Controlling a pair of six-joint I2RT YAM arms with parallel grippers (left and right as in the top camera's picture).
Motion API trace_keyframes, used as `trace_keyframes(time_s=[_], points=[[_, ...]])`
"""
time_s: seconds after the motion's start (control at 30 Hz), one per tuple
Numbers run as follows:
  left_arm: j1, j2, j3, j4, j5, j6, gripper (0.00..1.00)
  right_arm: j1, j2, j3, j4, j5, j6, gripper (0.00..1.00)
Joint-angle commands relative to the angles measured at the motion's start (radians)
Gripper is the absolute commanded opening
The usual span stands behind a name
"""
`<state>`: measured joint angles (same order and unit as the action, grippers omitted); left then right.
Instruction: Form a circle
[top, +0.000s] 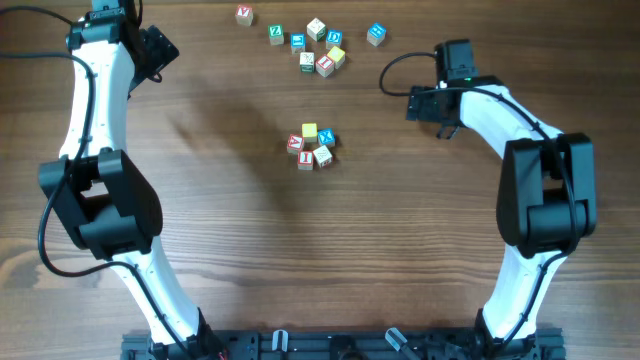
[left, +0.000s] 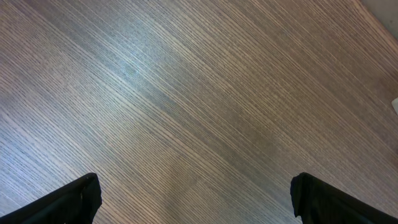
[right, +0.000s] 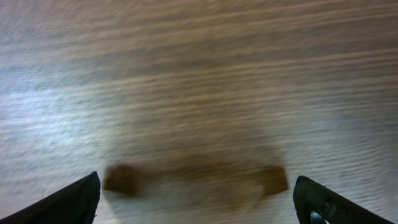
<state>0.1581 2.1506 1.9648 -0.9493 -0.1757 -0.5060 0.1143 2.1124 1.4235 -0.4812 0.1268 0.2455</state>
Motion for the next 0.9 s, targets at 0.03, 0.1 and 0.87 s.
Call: trace_keyframes(time_s=[0.03,0.1,0.87], points=[[0.001,-0.003,0.01,0.002,-0.013,0.005,1.0,-0.024,-0.023,-0.01,0.022,-0.024,0.022,1.0],[0.001,-0.003,0.01,0.002,-0.013,0.005,1.0,-0.024,-0.023,-0.01,0.067,-0.031,0.027,1.0],[0.001,-0.003,0.01,0.002,-0.013,0.005,1.0,-0.024,-0.023,-0.01,0.105,-0.031,0.027,1.0]])
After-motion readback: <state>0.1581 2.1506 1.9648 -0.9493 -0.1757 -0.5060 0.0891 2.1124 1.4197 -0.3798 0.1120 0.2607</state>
